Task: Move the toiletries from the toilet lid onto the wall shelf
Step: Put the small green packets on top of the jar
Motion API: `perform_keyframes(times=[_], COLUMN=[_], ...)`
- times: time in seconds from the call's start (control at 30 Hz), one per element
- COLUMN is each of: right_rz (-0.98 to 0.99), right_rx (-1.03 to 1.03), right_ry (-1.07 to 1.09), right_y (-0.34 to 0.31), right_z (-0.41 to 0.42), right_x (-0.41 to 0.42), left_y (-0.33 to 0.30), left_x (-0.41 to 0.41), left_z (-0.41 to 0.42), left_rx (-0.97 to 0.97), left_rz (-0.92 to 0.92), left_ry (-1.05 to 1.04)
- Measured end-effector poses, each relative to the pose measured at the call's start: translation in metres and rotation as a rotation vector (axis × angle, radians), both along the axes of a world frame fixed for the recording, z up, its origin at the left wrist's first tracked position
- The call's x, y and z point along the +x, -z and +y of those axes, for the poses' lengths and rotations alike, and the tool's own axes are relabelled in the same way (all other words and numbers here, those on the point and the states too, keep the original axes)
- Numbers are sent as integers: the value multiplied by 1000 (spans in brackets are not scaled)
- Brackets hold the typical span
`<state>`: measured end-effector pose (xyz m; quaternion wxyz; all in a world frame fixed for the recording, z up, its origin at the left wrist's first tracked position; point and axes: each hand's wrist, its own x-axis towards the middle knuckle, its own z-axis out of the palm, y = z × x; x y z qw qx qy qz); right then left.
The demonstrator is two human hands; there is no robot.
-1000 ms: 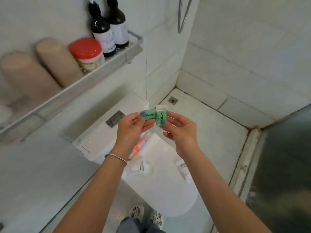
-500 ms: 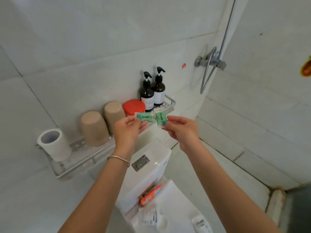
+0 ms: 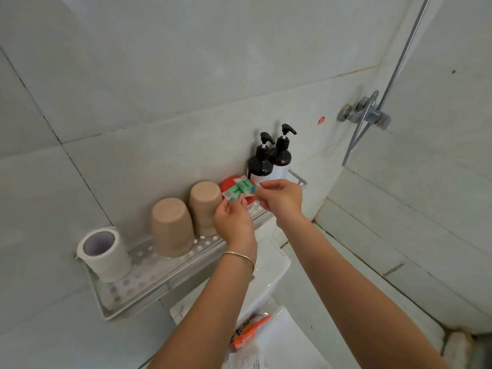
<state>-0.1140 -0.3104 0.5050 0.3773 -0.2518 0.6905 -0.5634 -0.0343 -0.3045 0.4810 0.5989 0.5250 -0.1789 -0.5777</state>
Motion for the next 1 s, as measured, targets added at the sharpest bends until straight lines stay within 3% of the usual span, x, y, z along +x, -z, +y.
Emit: perform_keyframes(times=[0.1,0.17,0.4,0.7,1.0], right_rz=[64,105,156,224,274], right_rx=[6,11,-4,-42,-60], right_ry=[-14,-44,-90,-202,-149], right_y=[7,11,18,20,21], right_z=[-2,-1,-4,-1,18], right_x=[-1,-2,-4,-2,-5], left_y=[0,-1,1,6,6], left_x=[2,6,13,19,25], left_z=[3,7,26,35,44], left_rx=[-62,-98,-150,-165,-147], left_rz=[-268,-354,-365,-374,-394], left_ry=[100,164,311,356,350])
